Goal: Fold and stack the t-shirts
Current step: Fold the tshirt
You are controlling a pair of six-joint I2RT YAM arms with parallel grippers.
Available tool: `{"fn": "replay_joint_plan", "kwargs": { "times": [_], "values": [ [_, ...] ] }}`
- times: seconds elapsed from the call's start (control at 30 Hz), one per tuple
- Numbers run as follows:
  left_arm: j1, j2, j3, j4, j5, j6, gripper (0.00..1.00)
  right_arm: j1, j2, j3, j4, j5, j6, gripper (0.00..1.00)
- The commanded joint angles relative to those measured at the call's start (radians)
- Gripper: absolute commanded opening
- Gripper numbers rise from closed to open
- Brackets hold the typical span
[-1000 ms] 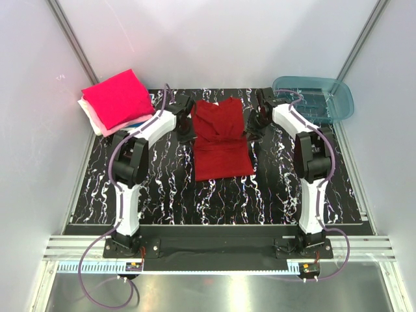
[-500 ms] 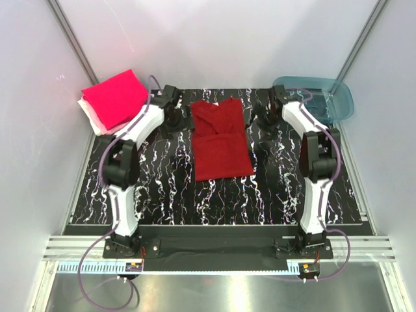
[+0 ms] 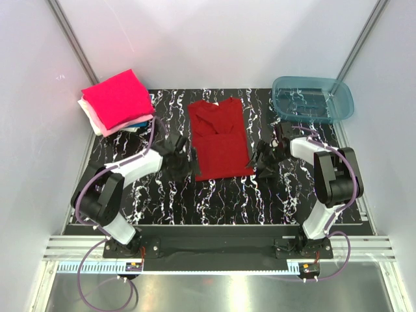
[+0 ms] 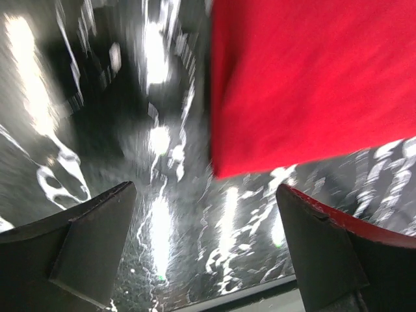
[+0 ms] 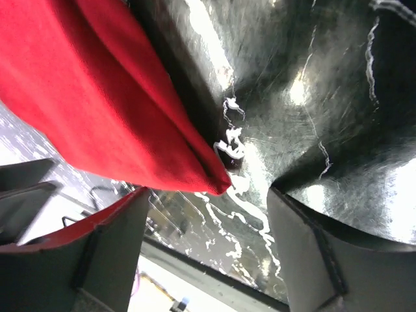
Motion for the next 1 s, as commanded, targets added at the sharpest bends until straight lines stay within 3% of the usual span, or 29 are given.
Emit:
{"fn": "replay_joint_plan", "kwargs": {
  "times": [0.0, 0.1, 0.23, 0.43, 0.73, 0.8, 0.87, 0.97],
  "values": [
    [-0.023, -0.020, -0.067, 0.179, 0.026, -0.078, 0.94, 0.002, -0.032, -0.042, 0.116, -0.043, -0.004, 0.78],
    [-0.040, -0.017, -0.135, 0.254, 0.041, -0.116, 0.93, 0.002, -0.017, -0.064, 0.145, -0.062, -0.001, 0.67],
    [-0.066, -0.006, -0.173, 0.307, 0.034, -0.142, 0.89, 0.003, 0.010, -0.078, 0.169, -0.082, 0.007, 0.36],
    [-0.079, 0.020, -0.209, 0.366, 0.032, -0.173, 0.74, 0.003, 0.022, -0.088, 0.180, -0.079, 0.002, 0.24],
    [-0.103, 0.065, -0.218, 0.380, 0.017, -0.187, 0.31, 0.002, 0.033, -0.102, 0.192, -0.088, 0.007, 0.08],
    [-0.105, 0.063, -0.218, 0.380, 0.015, -0.185, 0.15, 0.003, 0.027, -0.111, 0.198, -0.095, 0.013, 0.00],
    [-0.105, 0.059, -0.216, 0.371, 0.014, -0.187, 0.03, 0.005, 0.011, -0.130, 0.197, -0.098, 0.024, 0.00],
    [-0.117, 0.028, -0.212, 0.330, 0.000, -0.188, 0.00, 0.003, -0.059, -0.179, 0.194, -0.094, 0.056, 0.00]
  ]
}}
